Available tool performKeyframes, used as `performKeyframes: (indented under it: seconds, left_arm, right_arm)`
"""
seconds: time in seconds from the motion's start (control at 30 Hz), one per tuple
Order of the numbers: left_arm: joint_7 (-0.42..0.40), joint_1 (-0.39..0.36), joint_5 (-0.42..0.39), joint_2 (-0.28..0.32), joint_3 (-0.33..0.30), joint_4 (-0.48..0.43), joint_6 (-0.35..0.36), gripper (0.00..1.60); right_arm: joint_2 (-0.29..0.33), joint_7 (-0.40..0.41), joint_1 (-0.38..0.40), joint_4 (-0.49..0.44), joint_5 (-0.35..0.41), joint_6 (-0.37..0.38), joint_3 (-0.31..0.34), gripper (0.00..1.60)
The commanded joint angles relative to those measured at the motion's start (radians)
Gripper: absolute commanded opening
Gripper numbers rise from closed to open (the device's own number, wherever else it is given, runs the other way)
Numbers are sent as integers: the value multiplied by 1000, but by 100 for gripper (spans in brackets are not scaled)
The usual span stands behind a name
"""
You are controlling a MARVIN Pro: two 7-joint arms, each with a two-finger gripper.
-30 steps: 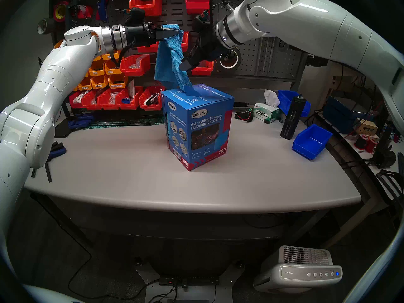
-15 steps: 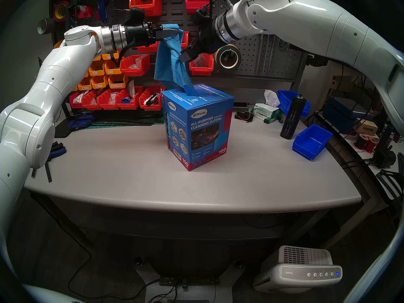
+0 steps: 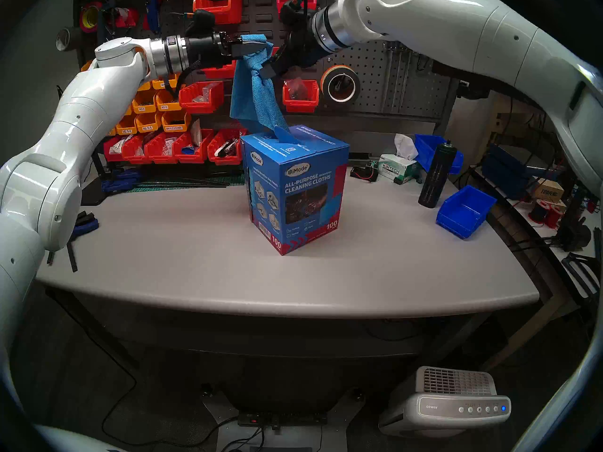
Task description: Take out a shop towel
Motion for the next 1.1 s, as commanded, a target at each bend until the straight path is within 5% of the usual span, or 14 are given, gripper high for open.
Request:
performKeyframes:
  seconds: [0.0,1.03,1.07]
  left_arm:
    - [0,-58,-10,1,-22,-11,-2,0]
    - [-2,-59,-10,0,-22,-9,-2,0]
    - [-2,-59,-10,0,-22,-8,-2,0]
  right_arm:
    - [-18,13,42,18,9,-9,37,160]
    - [-10,6,43,-1,38,18,26,160]
    - [-9,6,42,-3,38,17,25,115]
